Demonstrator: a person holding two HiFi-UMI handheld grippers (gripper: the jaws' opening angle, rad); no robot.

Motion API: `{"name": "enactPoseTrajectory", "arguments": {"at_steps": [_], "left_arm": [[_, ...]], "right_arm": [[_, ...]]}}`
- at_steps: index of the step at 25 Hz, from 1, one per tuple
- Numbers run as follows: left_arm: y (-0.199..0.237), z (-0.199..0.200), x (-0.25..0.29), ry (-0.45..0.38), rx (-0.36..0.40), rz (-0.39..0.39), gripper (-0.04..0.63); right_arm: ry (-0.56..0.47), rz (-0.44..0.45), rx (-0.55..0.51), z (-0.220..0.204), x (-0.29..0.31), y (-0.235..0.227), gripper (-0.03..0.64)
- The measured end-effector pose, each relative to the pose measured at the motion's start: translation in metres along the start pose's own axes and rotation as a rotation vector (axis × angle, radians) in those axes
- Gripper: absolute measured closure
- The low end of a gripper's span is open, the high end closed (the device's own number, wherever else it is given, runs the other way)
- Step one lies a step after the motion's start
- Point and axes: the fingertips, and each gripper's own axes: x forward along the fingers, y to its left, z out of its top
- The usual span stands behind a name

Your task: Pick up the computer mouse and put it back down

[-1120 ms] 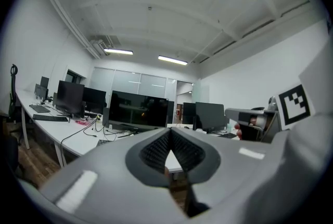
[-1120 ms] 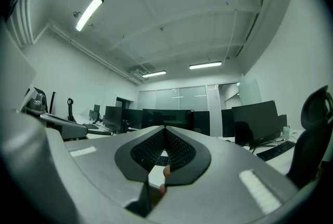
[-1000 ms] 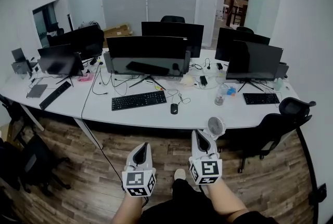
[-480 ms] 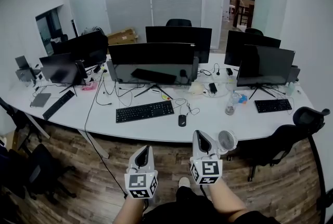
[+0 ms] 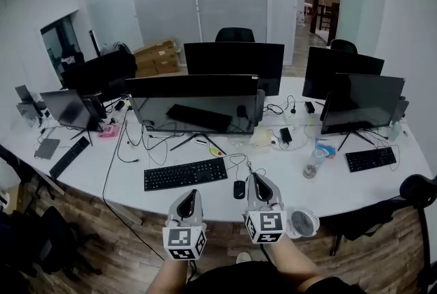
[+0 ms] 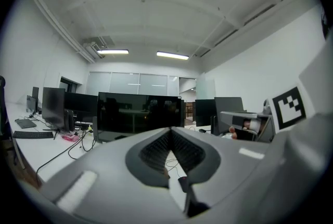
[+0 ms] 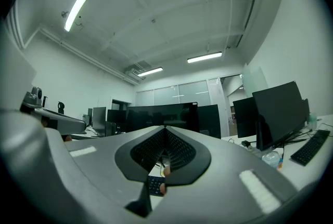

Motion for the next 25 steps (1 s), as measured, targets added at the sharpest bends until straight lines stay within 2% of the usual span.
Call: {"name": "enactPoseTrajectory", "arguments": {"at_steps": [7,14,19,25], "left_arm": [[0.012,-0.015,0.068,0.052,-0.019,-0.005,0.546],[0.030,-0.022,0.112,0.083,-0.008,-0.064,0.546],[0.046,-0.023,0.133,0.088,0.003,-0.113,0.546],[0.067,-0.029,0.142,0.100,-0.009,-0.128,0.546]], "right_arm": [[0.059,0.003,0.001,-0.029,0.059,-0.023,0.620],[0.063,-0.072,0.001,-0.043,0.092,-0.029,0.613],[0.141,-0.128,0.015,-0.077,0.114,-0.029,0.485],[0.341,-0.156,0.029,-0.160,0.128,-0.022,0.410]]}}
